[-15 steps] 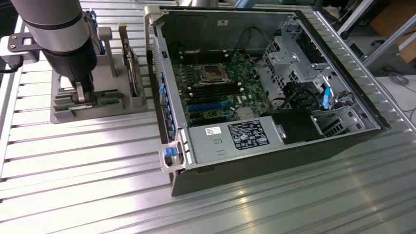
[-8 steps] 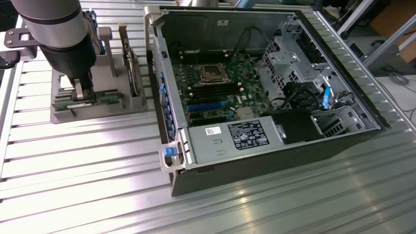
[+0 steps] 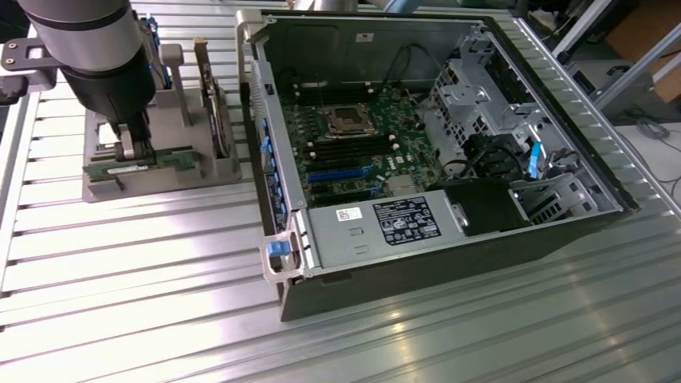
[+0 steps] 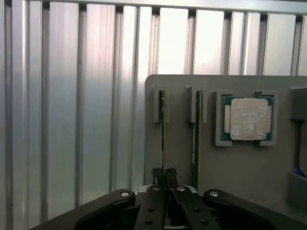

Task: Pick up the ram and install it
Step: 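Pick up the ram and move it above insertion slot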

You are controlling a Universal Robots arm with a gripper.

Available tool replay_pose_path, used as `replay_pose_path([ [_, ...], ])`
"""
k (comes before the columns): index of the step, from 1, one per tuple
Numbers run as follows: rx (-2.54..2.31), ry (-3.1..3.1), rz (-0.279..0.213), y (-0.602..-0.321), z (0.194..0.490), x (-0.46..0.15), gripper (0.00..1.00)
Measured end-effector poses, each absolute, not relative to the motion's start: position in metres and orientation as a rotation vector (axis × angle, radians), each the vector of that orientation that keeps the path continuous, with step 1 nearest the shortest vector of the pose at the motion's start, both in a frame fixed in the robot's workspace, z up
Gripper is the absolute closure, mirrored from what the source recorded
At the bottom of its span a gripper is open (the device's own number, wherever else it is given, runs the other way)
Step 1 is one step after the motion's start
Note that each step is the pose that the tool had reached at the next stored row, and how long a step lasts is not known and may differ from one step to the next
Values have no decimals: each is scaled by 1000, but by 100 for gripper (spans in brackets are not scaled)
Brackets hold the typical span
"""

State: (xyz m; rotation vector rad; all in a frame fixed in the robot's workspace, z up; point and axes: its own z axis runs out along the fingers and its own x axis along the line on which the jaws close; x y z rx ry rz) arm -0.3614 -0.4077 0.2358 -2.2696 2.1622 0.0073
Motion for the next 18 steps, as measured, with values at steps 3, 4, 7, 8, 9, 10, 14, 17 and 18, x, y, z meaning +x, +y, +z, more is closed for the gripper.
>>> replay_pose_path([
  [3, -2270, 2162, 7, -408, 240, -361, 88],
  [4, -2270, 2162, 7, -408, 241, -361, 88],
  [7, -2270, 2162, 7, -408, 244, -361, 88],
  [8, -2270, 2162, 7, -408, 245, -361, 88],
  [9, -2270, 2162, 7, -408, 246, -361, 88],
  [10, -2270, 2162, 7, -408, 247, -361, 88],
  [14, -2270, 2162, 7, -408, 254, -361, 88],
  [17, -2270, 2162, 7, -408, 257, -361, 88],
  [18, -2270, 2162, 7, -408, 260, -361, 88],
])
